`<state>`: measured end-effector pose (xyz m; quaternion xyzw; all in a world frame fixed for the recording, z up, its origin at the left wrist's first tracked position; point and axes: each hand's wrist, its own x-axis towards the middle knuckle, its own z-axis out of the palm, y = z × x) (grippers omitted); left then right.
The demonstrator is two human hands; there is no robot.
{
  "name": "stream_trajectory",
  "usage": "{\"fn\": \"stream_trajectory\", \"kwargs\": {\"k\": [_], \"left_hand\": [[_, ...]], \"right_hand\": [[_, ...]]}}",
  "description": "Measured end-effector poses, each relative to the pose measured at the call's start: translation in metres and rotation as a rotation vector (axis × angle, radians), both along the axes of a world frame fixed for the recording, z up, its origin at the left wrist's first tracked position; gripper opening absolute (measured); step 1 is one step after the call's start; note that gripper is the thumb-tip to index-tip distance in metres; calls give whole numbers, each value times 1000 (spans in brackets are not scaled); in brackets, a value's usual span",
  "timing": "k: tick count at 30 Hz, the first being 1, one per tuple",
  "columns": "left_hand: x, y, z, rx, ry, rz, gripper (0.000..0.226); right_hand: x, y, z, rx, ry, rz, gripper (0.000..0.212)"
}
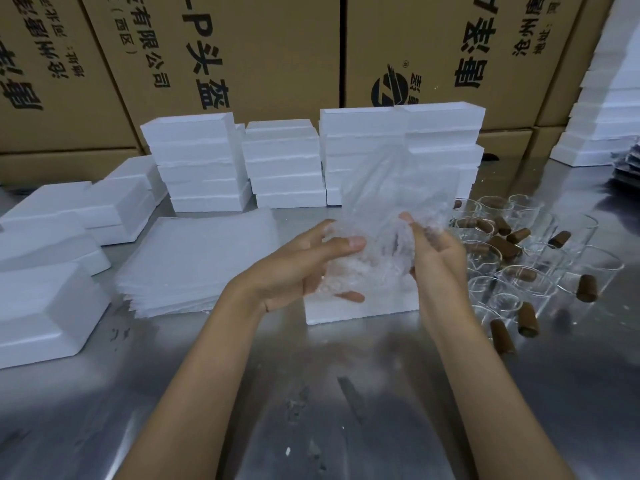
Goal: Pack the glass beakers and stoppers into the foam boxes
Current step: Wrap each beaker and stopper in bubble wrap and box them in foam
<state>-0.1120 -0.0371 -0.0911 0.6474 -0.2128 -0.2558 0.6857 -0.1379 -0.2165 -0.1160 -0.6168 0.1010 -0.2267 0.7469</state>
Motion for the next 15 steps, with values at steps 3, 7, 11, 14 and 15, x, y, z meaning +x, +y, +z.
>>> {"fn": "stream_trajectory", "kwargs": {"k": [3, 7, 11, 14, 15], "left_hand": [[-4, 1, -1, 246, -152, -106, 67], [-11, -6, -6, 393, -204, -247, 69], [-12, -13, -16, 511, -328, -100, 66], [-6, -12, -20, 541, -375, 3, 58], [-4, -10, -22, 548, -375, 31, 57]], "right_hand": [[-19, -5, -11, -86, -10, -4, 76], [-36, -16, -25, -160, -45, -38, 61], [-39, -20, -36, -151, -56, -19, 30], [-34, -17, -39, -148, -35, -14, 31], [-33, -16, -41, -167, -17, -25, 38]]}}
